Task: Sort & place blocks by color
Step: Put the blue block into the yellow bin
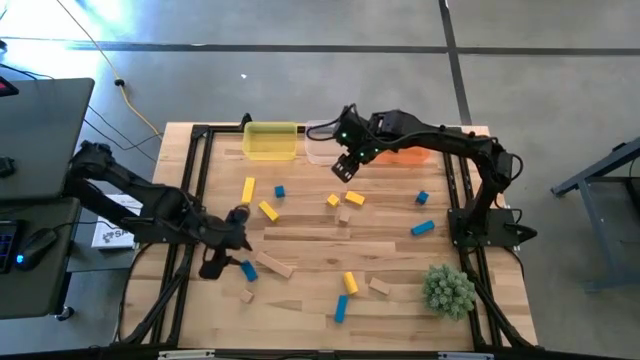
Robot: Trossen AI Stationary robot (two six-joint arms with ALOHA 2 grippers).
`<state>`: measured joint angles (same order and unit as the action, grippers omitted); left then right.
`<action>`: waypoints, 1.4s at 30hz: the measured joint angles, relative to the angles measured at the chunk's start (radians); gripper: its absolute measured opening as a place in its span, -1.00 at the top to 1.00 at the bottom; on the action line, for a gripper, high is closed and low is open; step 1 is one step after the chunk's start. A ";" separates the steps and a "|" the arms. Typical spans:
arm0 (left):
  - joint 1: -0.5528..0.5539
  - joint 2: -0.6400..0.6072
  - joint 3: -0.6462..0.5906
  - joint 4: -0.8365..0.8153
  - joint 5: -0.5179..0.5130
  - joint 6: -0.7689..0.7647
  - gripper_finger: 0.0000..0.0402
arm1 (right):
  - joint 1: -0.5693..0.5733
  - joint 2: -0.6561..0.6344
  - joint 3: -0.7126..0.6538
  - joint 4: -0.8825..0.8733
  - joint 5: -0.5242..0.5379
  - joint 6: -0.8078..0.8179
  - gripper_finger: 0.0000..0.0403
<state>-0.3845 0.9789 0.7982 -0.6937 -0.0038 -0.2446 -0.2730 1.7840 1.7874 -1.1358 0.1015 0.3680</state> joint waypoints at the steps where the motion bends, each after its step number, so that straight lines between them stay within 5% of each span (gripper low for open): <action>1: -0.012 0.014 0.005 0.000 0.000 0.017 0.01 | 0.006 0.000 0.000 0.000 0.000 0.012 0.08; 22: -0.107 0.265 0.013 -0.040 -0.001 0.460 0.01 | 0.033 0.000 0.000 0.004 0.030 0.261 0.08; 42: -0.100 0.505 0.011 -0.039 -0.060 0.483 0.01 | 0.034 0.001 0.000 0.004 0.049 0.261 0.08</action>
<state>-0.4843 1.4842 0.8093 -0.7324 -0.0643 0.2385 -0.2390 1.7847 1.7870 -1.1316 0.1500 0.6289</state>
